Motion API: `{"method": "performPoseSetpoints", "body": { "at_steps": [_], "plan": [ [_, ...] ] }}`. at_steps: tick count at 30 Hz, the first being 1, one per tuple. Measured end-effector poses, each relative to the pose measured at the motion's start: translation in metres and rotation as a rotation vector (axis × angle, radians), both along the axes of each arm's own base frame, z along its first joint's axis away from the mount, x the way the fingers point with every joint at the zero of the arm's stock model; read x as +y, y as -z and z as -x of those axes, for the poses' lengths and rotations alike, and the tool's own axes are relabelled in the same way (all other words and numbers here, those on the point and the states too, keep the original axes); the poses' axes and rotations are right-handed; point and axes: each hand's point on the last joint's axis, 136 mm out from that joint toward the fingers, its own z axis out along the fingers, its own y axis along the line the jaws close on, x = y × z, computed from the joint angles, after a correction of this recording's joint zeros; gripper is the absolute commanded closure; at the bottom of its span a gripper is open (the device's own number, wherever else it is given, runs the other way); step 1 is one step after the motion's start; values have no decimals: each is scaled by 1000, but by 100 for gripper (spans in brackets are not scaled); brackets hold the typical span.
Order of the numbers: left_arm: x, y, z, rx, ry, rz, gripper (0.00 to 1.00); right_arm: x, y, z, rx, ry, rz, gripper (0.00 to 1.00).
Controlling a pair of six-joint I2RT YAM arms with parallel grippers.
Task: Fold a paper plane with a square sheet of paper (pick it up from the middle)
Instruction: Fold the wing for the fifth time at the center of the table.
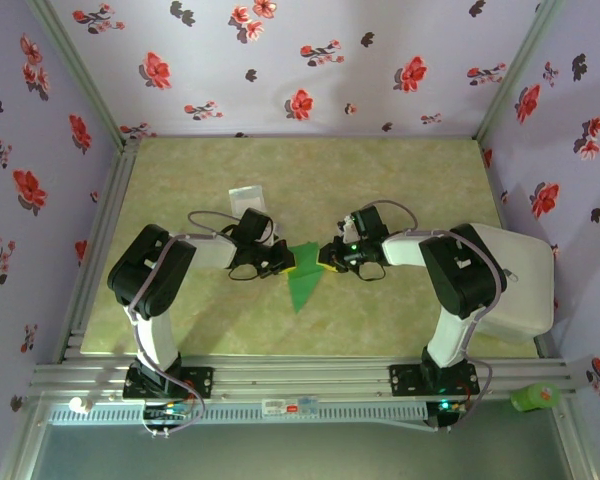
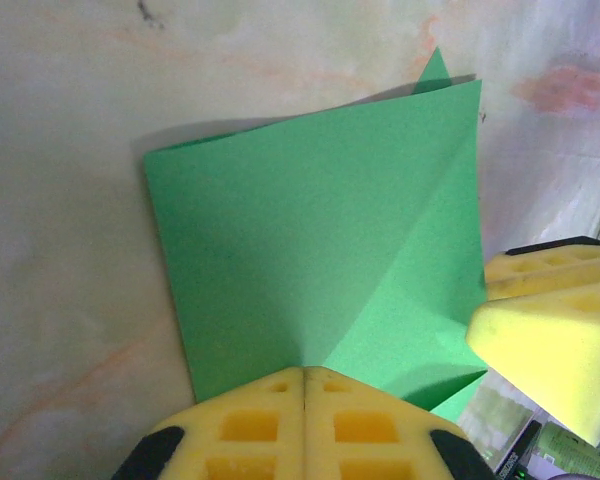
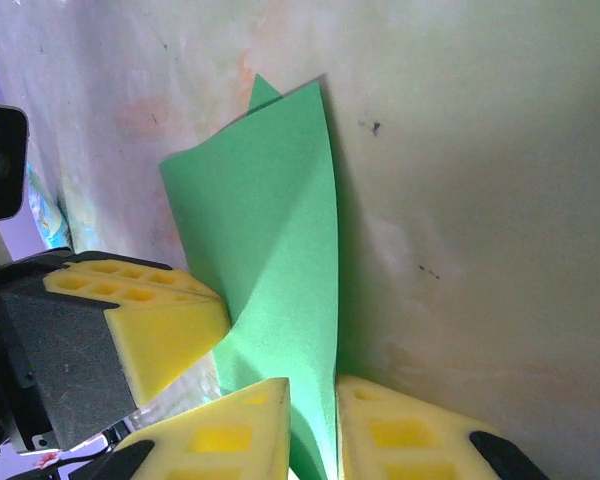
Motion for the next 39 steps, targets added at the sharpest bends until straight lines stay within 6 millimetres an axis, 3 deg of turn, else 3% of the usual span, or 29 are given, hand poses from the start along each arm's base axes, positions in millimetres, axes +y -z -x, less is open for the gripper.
{"method": "performPoseSetpoints", "body": {
  "at_steps": [12, 18, 24, 28, 34, 39],
  "plan": [
    [1, 0, 1, 3, 2, -5, 97, 4, 5, -2, 17, -7, -34, 83],
    [1, 0, 1, 2, 4, -5, 97, 6, 5, -3, 16, -7, -47, 88],
    [4, -3, 2, 4, 3, -10, 85, 6, 5, -5, 19, 2, -50, 93],
    [6, -25, -2, -60, 3, -6, 66, 4, -1, -5, 15, 34, -53, 95],
    [8, -88, -11, -268, 10, 27, 60, -8, -17, -9, 5, 178, -59, 97],
    [2, -90, 2, -353, 79, -48, 60, -21, -12, -10, 50, 342, -49, 98]
  ]
}}
